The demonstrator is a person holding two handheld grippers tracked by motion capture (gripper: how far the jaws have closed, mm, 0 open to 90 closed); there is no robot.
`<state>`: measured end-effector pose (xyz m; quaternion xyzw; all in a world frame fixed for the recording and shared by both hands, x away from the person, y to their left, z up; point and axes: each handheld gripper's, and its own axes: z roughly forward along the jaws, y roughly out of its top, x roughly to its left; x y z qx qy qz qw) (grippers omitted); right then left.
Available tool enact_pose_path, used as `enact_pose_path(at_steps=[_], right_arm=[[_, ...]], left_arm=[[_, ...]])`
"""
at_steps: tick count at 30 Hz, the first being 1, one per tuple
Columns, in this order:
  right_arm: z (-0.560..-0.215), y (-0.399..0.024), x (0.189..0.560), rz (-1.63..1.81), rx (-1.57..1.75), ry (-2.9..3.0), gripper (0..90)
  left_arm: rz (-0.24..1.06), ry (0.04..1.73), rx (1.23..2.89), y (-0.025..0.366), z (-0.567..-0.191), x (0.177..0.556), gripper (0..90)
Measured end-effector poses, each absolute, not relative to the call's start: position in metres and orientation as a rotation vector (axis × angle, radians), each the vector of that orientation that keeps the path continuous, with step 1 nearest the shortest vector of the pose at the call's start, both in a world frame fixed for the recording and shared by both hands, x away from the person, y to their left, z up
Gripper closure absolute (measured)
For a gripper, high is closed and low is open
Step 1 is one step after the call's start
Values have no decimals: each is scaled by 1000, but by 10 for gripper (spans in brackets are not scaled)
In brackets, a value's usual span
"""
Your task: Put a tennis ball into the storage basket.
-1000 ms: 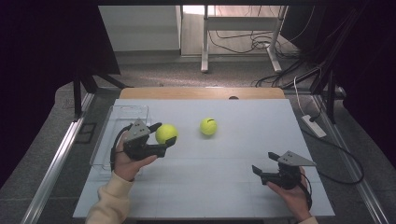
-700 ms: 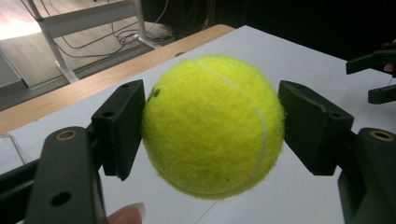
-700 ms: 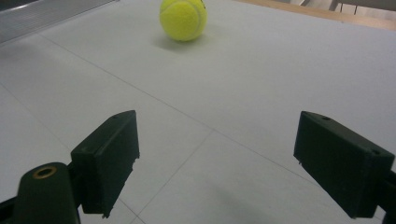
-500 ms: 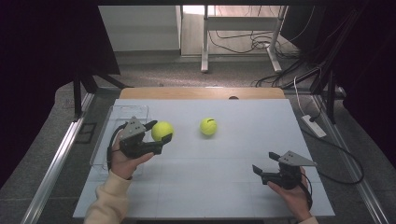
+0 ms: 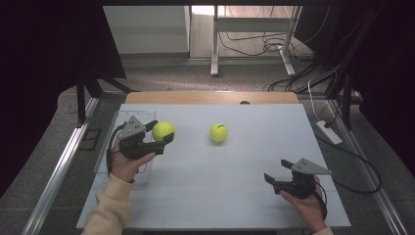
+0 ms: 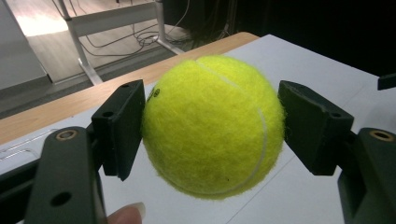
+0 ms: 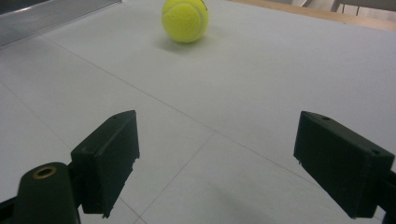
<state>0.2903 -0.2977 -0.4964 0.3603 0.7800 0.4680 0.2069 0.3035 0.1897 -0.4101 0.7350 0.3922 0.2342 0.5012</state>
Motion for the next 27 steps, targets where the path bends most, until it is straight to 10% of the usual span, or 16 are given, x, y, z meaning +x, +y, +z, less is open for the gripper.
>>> enact_pose_path(at_steps=[27], right_arm=[[-497, -298, 291, 1294, 1013, 2172, 138]], left_arm=[[608, 1031, 1769, 209, -412, 317, 274]])
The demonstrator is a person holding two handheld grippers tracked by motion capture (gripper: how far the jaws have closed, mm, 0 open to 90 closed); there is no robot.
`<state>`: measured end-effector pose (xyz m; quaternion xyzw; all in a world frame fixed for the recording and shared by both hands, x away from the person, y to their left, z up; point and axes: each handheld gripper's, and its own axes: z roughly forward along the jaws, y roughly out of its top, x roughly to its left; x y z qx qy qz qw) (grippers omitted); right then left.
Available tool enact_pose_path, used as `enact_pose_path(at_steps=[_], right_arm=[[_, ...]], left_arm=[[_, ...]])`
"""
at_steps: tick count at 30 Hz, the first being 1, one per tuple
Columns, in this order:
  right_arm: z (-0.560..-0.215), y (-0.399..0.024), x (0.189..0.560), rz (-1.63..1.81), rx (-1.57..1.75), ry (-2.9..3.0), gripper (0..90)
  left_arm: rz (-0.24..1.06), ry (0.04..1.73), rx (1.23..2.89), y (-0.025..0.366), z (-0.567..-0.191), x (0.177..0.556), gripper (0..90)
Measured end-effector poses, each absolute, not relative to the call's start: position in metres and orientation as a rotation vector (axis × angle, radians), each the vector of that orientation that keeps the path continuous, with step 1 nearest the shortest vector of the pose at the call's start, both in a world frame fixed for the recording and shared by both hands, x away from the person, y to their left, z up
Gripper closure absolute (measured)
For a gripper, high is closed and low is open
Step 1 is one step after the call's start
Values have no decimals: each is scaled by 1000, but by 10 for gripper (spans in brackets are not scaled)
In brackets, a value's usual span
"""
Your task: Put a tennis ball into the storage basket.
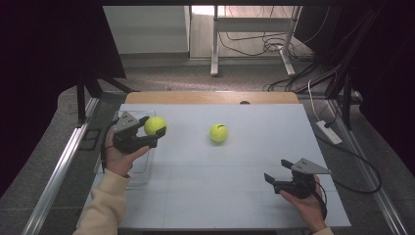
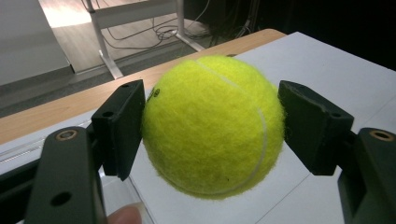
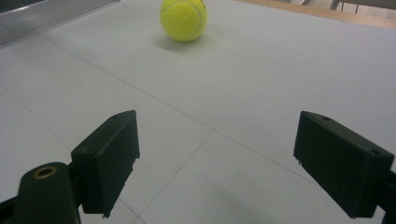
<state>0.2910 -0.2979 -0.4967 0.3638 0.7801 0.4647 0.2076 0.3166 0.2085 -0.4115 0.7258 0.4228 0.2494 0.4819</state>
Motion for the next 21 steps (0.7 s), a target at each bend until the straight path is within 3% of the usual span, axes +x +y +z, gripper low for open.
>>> enact_pose_path(at_steps=[21], right_arm=[[-497, -298, 291, 1296, 1020, 2168, 139]], left_arm=[[633, 1085, 1762, 224, -412, 323, 274]])
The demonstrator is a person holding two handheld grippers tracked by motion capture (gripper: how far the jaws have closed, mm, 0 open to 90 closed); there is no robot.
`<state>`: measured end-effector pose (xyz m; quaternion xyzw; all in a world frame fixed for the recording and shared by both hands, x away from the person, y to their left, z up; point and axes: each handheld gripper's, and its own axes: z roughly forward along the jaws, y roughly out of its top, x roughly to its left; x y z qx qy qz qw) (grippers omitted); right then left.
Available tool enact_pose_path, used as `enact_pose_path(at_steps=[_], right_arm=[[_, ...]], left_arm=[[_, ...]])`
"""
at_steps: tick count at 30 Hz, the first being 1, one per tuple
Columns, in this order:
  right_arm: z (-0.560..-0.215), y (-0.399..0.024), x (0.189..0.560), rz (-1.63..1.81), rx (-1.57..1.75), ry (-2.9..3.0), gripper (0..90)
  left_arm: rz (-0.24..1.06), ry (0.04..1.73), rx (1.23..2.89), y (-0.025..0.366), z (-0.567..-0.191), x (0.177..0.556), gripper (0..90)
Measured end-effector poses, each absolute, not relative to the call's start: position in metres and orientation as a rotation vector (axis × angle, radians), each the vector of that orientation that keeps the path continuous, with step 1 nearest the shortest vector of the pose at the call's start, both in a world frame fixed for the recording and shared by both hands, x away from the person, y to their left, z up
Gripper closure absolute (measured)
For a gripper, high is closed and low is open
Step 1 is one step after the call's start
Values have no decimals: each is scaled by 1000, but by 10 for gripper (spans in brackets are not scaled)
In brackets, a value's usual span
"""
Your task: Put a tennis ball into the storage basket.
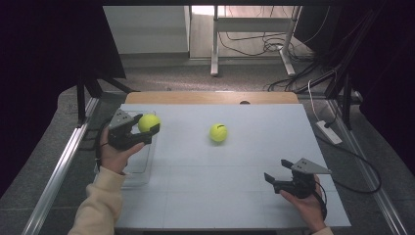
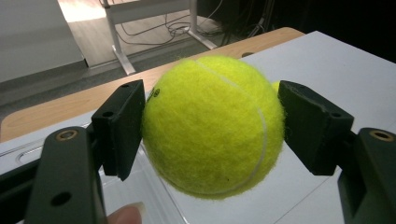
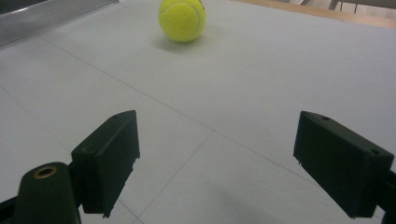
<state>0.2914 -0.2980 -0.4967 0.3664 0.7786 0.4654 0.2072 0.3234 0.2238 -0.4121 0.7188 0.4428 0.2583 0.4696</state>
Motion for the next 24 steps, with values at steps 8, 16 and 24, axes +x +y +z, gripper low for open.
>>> enact_pose_path(at_steps=[8, 16, 24], right_arm=[[-497, -298, 291, 1297, 1020, 2167, 139], [-497, -298, 292, 1300, 1022, 2168, 139], [-497, -298, 292, 1300, 1023, 2170, 140]], left_arm=[[641, 1101, 1756, 228, -411, 325, 274], [650, 1116, 1758, 232, -411, 327, 274], [663, 1153, 1757, 241, -410, 332, 274]])
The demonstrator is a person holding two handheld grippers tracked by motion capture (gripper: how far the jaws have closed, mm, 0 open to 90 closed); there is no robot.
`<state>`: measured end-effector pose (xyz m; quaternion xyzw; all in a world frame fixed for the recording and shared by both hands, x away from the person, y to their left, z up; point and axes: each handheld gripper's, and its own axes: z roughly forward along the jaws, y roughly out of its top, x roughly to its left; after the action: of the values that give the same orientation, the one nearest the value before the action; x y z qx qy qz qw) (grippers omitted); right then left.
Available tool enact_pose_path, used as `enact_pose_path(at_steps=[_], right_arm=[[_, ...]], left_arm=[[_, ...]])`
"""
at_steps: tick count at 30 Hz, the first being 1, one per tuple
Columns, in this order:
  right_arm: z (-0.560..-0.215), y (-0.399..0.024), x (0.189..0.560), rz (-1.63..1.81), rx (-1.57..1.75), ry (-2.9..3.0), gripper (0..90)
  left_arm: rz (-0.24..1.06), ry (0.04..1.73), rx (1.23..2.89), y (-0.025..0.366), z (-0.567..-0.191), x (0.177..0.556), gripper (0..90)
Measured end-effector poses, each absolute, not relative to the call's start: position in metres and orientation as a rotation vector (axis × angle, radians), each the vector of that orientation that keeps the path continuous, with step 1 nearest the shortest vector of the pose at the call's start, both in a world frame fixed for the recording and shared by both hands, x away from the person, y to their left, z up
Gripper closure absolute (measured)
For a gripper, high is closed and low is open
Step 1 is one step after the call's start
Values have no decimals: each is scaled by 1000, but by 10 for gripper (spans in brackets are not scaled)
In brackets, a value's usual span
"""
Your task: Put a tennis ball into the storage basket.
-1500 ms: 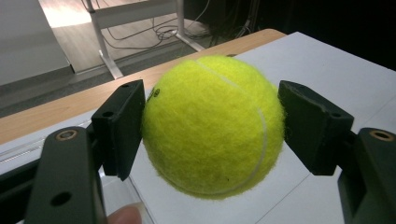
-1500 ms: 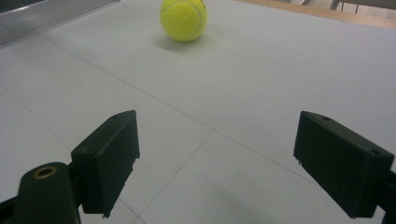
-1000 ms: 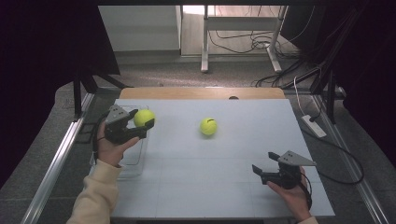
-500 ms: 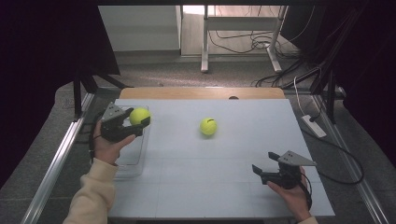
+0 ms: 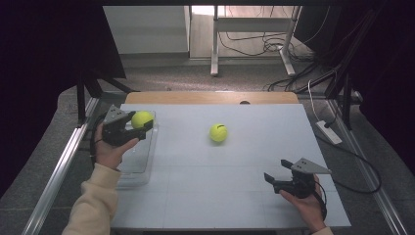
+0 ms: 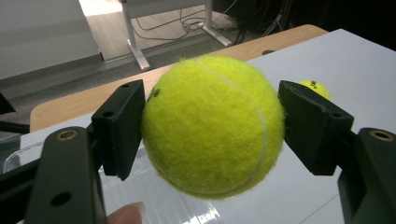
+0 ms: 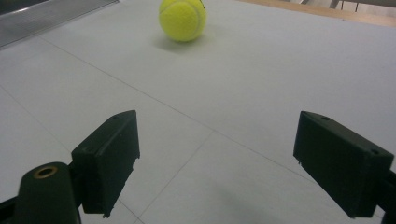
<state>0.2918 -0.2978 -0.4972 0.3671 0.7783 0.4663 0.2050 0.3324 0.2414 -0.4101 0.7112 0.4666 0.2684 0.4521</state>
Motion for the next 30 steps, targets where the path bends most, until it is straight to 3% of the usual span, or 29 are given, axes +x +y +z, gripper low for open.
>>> enact_pose_path(at_steps=[30], right_arm=[[-497, -299, 292, 1302, 1028, 2162, 142]], left_arm=[[701, 1263, 1739, 269, -409, 347, 274]])
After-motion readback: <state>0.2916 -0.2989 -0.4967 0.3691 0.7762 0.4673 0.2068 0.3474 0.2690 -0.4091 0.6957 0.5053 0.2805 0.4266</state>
